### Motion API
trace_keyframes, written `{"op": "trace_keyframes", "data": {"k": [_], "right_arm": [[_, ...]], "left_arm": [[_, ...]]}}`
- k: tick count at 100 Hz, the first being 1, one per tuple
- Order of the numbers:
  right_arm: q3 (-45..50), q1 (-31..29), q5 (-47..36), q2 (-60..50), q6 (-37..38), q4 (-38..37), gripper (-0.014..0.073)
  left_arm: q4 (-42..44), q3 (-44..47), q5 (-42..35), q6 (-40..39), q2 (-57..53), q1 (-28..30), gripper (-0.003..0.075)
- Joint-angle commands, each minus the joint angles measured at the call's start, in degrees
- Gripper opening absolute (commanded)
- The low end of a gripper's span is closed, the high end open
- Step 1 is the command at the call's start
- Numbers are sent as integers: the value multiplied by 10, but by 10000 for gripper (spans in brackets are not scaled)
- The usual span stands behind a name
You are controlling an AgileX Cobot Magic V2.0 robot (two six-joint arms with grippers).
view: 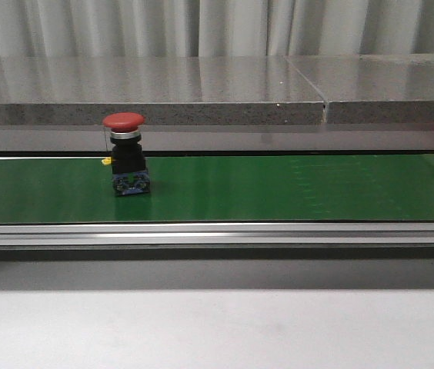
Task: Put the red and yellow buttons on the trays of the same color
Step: 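Grasp the yellow button, carry it onto the green belt, open left gripper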
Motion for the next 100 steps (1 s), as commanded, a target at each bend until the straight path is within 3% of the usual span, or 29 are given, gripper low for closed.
{"op": "trace_keyframes", "data": {"k": [1, 11, 26, 49, 74, 100], "right_arm": [[-15, 1, -38, 1, -5, 9, -66], [-15, 1, -38, 1, -5, 9, -66], [-15, 1, -38, 1, -5, 9, -66], [-15, 1, -38, 1, -5, 9, -66], [-15, 1, -38, 1, -5, 9, -66], [-15, 1, -38, 1, -5, 9, -66]], "left_arm": [[-11, -18, -38, 18, -51, -14, 507], [-11, -13, -67, 36, -87, -34, 374], [-11, 4, -97, 60, -146, -69, -12], [-11, 40, -120, 90, -216, -115, -21], [-11, 129, -197, 90, -312, -167, -21], [-13, 227, -243, 84, -403, -176, -21]]}}
